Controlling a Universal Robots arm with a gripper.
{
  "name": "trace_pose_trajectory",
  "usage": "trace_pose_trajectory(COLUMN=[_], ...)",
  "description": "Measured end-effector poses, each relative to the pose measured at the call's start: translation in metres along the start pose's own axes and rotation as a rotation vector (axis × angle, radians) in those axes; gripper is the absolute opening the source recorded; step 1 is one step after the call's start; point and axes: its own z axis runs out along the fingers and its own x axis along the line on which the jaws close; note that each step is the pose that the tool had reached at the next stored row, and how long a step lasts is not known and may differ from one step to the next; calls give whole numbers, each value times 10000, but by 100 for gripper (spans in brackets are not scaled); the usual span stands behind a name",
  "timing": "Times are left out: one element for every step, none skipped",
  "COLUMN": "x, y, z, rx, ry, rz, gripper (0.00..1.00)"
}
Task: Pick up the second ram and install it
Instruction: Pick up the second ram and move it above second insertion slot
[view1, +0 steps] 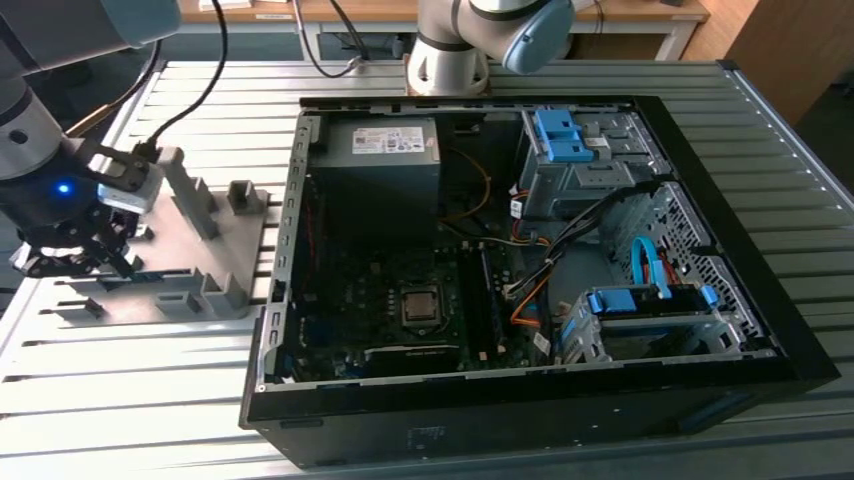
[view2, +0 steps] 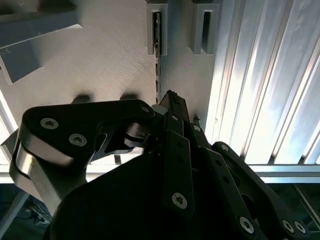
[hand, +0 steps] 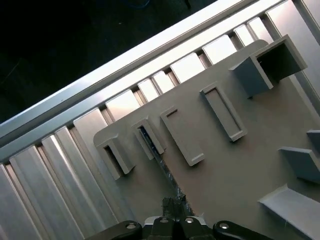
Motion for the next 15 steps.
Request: trace_pose_trajectory(x=[0, 0, 0, 0, 0, 0, 0, 0, 0, 0, 0, 0, 0, 0, 0], y=[0, 0, 0, 0, 0, 0, 0, 0, 0, 0, 0, 0, 0, 0, 0], z=[0, 0, 0, 0, 0, 0, 0, 1, 1, 0, 0, 0, 0, 0, 1], rx=[1, 2, 3, 3, 4, 5, 5, 6, 6, 7, 7, 8, 9, 9, 10], ry=[3, 6, 9, 12, 14, 17, 19, 21, 23, 26, 28, 30, 32, 34, 36], rz=[-125, -249, -364, -471, -570, -671, -759, -857, -947, -1032, -1114, -1195, -1282, -1365, -1451], gripper=[10, 10, 10, 10, 10, 10, 10, 10, 10, 10, 10, 10, 10, 10, 10])
